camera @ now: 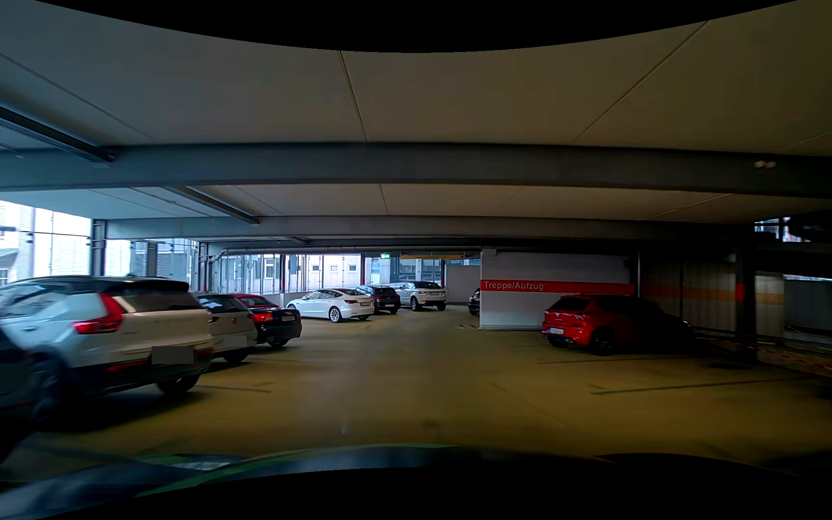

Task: Follow the waypoints while adhering to traffic rules and regulations

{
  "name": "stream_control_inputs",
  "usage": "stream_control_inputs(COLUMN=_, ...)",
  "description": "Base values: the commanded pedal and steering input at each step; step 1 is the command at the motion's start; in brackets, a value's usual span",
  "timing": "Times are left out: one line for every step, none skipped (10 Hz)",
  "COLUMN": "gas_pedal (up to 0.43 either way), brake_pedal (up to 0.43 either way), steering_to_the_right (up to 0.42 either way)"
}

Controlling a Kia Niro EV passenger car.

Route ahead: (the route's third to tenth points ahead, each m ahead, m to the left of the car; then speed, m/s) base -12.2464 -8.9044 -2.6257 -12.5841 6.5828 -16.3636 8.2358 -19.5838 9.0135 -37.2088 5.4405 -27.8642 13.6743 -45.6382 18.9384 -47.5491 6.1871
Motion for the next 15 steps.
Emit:
stream_control_inputs(gas_pedal=0.0, brake_pedal=0.22, steering_to_the_right=-0.01)
stream_control_inputs(gas_pedal=0.0, brake_pedal=0.226, steering_to_the_right=-0.01)
stream_control_inputs(gas_pedal=0.0, brake_pedal=0.226, steering_to_the_right=-0.008)
stream_control_inputs(gas_pedal=0.0, brake_pedal=0.226, steering_to_the_right=-0.008)
stream_control_inputs(gas_pedal=0.0, brake_pedal=0.226, steering_to_the_right=-0.008)
stream_control_inputs(gas_pedal=0.0, brake_pedal=0.22, steering_to_the_right=-0.008)
stream_control_inputs(gas_pedal=0.0, brake_pedal=0.207, steering_to_the_right=-0.008)
stream_control_inputs(gas_pedal=0.0, brake_pedal=0.207, steering_to_the_right=-0.008)
stream_control_inputs(gas_pedal=0.0, brake_pedal=0.207, steering_to_the_right=-0.008)
stream_control_inputs(gas_pedal=0.0, brake_pedal=0.207, steering_to_the_right=-0.008)
stream_control_inputs(gas_pedal=0.0, brake_pedal=0.183, steering_to_the_right=-0.008)
stream_control_inputs(gas_pedal=0.0, brake_pedal=0.159, steering_to_the_right=-0.007)
stream_control_inputs(gas_pedal=0.0, brake_pedal=0.152, steering_to_the_right=-0.007)
stream_control_inputs(gas_pedal=0.0, brake_pedal=0.152, steering_to_the_right=-0.007)
stream_control_inputs(gas_pedal=0.0, brake_pedal=0.134, steering_to_the_right=-0.005)
